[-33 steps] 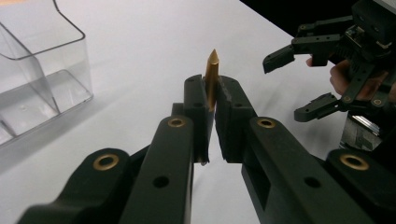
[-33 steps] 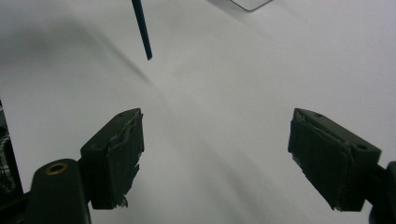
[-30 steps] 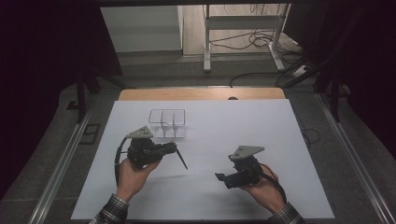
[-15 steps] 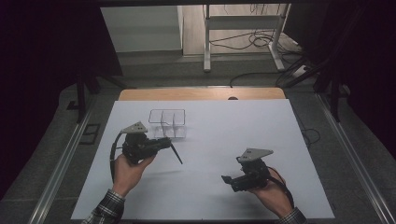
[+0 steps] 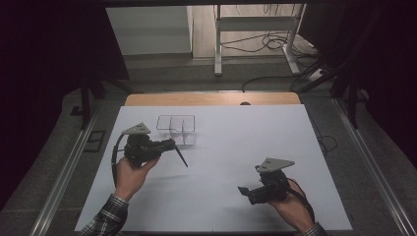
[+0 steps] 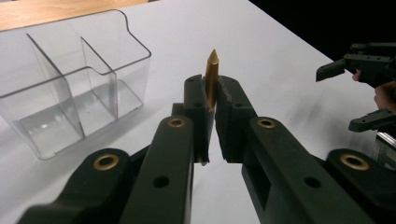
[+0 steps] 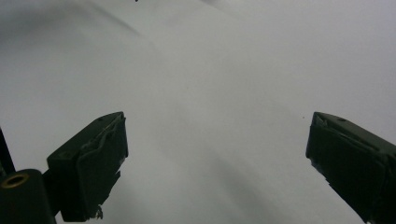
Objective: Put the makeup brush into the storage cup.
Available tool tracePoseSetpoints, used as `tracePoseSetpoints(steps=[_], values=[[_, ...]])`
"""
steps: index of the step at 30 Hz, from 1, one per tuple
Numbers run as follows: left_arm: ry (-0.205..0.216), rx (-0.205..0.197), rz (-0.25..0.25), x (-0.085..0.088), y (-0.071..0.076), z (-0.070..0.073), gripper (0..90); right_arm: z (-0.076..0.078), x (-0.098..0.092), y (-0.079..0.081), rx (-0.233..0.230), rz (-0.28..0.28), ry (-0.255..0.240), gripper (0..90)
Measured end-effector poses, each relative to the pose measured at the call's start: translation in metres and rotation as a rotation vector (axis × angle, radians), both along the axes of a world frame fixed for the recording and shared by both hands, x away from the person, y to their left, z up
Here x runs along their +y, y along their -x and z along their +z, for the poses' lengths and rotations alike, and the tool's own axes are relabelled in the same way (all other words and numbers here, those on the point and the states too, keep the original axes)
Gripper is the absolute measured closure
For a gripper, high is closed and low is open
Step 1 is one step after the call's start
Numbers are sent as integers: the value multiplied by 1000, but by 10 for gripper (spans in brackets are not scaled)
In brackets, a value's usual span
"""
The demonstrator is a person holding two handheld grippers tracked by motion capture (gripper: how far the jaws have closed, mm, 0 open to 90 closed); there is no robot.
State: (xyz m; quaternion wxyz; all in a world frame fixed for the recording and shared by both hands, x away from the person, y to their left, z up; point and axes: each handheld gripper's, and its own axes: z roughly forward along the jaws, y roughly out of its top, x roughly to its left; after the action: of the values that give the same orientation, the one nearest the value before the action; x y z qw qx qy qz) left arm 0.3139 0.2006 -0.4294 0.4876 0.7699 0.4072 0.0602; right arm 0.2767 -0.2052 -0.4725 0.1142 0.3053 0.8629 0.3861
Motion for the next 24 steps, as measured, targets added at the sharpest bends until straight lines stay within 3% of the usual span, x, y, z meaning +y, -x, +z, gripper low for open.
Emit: tracePoseSetpoints(steps=[12, 24], values=[[-14, 2, 27, 9, -11, 6, 841, 3, -9, 8, -36, 0, -9, 52], [-22, 3, 68, 21, -24, 11, 842, 2, -19, 16, -43, -8, 2, 49]])
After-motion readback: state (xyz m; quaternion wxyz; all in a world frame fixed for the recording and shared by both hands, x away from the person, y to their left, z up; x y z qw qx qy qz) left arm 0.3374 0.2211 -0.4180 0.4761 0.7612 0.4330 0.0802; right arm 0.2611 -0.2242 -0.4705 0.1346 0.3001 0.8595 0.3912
